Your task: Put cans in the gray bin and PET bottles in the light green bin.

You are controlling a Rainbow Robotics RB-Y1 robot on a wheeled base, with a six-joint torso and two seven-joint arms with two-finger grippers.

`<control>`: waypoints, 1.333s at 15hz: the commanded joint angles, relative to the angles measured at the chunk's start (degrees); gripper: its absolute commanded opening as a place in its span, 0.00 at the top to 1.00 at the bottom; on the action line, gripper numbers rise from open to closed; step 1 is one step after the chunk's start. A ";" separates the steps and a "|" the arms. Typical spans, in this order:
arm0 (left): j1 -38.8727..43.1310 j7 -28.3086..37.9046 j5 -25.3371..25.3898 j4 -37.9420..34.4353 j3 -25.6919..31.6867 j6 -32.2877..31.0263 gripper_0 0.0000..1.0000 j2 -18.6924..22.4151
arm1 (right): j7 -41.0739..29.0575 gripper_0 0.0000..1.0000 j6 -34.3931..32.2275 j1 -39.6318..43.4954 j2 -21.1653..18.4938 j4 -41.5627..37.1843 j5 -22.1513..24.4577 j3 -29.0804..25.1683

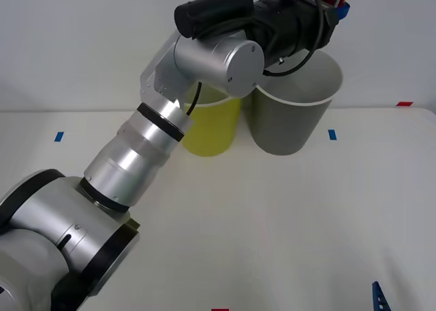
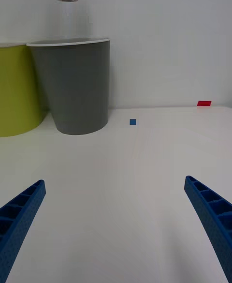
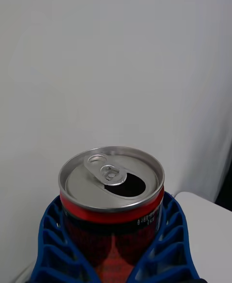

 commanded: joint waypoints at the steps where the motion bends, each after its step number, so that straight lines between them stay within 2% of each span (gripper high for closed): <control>1: 0.01 -0.11 -0.24 2.07 0.00 -3.14 1.00 -0.19 | 0.00 0.00 0.00 0.00 0.00 0.00 0.00 0.00; 4: 0.09 -0.19 0.02 2.15 0.00 -4.02 1.00 -0.28 | 0.00 0.00 0.00 0.00 0.00 0.00 0.00 0.00; 5: 0.01 -0.19 0.72 2.15 0.00 -4.02 0.82 -0.28 | 0.00 0.00 0.00 0.00 0.00 0.00 0.00 0.00; 6: 0.01 -0.28 1.34 2.15 0.00 -4.02 0.28 -0.28 | 0.00 0.00 0.00 0.00 0.00 0.00 0.00 0.00; 7: 0.09 -0.28 1.69 2.15 0.00 -4.02 0.00 -0.28 | 0.00 0.00 0.00 0.00 0.00 0.00 0.00 0.00; 20: 0.01 -0.55 3.71 2.15 0.00 -4.02 0.00 -0.10 | 0.00 0.00 0.00 0.00 0.00 0.00 0.00 0.00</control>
